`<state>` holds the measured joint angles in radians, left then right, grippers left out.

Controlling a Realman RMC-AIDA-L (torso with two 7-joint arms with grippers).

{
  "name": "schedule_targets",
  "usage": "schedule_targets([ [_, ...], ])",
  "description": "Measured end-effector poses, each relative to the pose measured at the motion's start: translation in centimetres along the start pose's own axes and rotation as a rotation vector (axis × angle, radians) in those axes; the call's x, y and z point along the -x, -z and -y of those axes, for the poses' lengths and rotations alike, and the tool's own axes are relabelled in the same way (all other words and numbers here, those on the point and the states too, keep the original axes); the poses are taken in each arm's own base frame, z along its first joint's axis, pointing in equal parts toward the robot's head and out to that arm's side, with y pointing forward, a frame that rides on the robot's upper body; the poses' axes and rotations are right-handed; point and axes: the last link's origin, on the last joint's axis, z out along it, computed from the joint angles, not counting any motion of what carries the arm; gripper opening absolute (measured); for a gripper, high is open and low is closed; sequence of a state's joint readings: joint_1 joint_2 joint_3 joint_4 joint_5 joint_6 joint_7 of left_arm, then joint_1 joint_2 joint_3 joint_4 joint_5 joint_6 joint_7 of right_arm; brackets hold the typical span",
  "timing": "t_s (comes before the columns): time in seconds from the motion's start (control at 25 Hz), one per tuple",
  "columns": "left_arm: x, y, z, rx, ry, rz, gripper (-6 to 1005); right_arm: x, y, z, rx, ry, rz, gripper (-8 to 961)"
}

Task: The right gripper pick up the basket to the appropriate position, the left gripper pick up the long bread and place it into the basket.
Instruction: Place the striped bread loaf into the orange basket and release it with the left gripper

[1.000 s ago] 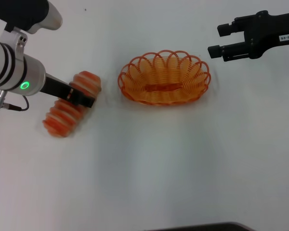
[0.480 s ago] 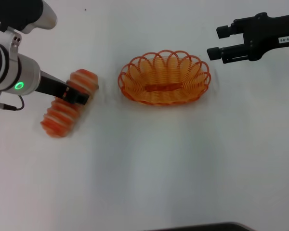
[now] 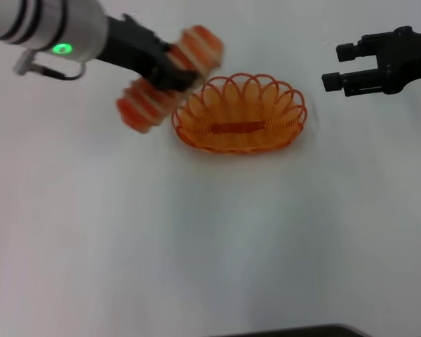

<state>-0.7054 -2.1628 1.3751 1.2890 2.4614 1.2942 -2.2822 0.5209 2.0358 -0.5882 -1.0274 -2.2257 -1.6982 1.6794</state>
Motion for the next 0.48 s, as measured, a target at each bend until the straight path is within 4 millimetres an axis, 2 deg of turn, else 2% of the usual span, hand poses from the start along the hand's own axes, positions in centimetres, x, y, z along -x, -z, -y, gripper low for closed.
schedule_targets([
  [0.24, -2.9, -4.2, -2.4, 0.205, -0.159, -0.048, 507, -0.4, -0.5, -0.6, 0.034, -0.011, -0.007, 733],
  [0.4, -3.8, -5.6, -2.6, 0.206, -0.165, -0.056, 474, -0.9, -1.1, -1.0, 0.065, -0.036, -0.006, 733],
  [0.48, -3.9, -6.0, -2.5, 0.185, -0.163, -0.061, 493, -1.0, -1.5, -1.1, 0.081, -0.044, -0.009, 733],
])
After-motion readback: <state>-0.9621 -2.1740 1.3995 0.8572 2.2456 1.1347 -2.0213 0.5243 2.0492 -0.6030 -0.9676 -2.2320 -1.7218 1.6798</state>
